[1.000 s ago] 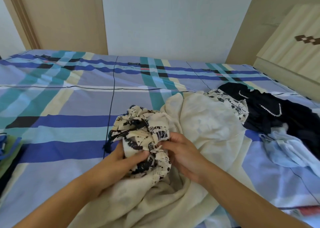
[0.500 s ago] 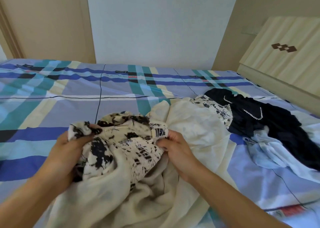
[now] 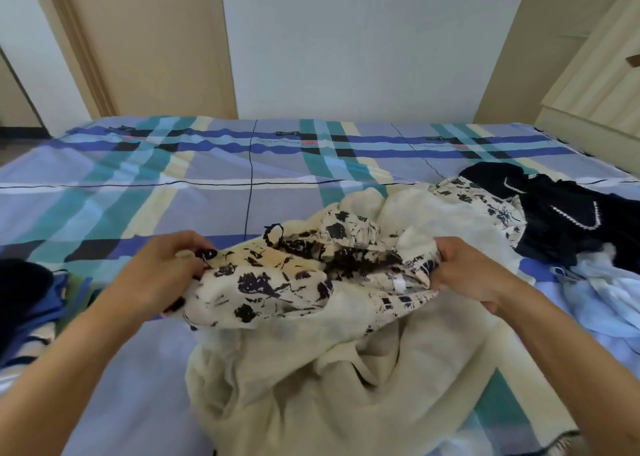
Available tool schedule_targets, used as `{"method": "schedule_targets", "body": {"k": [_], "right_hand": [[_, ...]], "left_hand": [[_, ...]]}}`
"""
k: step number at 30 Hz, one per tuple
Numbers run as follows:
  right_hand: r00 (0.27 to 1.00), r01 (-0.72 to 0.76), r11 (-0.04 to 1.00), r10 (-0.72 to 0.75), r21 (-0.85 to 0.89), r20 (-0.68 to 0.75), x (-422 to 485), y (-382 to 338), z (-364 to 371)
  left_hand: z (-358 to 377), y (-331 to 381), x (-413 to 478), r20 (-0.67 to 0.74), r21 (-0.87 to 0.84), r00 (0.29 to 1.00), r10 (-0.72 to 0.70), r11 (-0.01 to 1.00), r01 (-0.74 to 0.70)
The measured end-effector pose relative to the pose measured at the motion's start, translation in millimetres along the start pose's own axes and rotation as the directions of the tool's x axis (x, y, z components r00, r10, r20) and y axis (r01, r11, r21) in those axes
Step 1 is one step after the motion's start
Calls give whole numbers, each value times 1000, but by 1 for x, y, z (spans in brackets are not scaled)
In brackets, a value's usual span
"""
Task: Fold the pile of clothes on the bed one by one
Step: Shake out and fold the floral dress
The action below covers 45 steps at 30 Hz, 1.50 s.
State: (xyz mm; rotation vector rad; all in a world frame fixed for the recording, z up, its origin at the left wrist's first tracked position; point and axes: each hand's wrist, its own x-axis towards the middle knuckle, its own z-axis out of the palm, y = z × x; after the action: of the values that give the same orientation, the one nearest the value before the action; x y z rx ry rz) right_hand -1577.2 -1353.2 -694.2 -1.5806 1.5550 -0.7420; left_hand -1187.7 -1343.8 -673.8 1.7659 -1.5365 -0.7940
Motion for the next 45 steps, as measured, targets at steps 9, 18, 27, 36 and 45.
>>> {"method": "schedule_targets", "body": {"k": [9,18,27,36,45], "right_hand": [[964,56,979,-104,-197,-243,5,0,19],[996,61,892,-82,-448,-28,14,12,84],[995,-93,641,28,-762,-98,15,14,65],[994,-100,751,102,-653,-36,8,6,114],[995,0,863,-51,-505,-88,28,6,97]], "left_hand": [[38,-7,-17,8,599,959,282,767,-231],[105,12,-63,755,99,543,368,755,-649],[104,1,-62,505,548,837,211,671,-499],[124,-18,-48,451,585,888,-92,781,-217],[131,-27,-50,260,622,965,28,760,-190]]}}
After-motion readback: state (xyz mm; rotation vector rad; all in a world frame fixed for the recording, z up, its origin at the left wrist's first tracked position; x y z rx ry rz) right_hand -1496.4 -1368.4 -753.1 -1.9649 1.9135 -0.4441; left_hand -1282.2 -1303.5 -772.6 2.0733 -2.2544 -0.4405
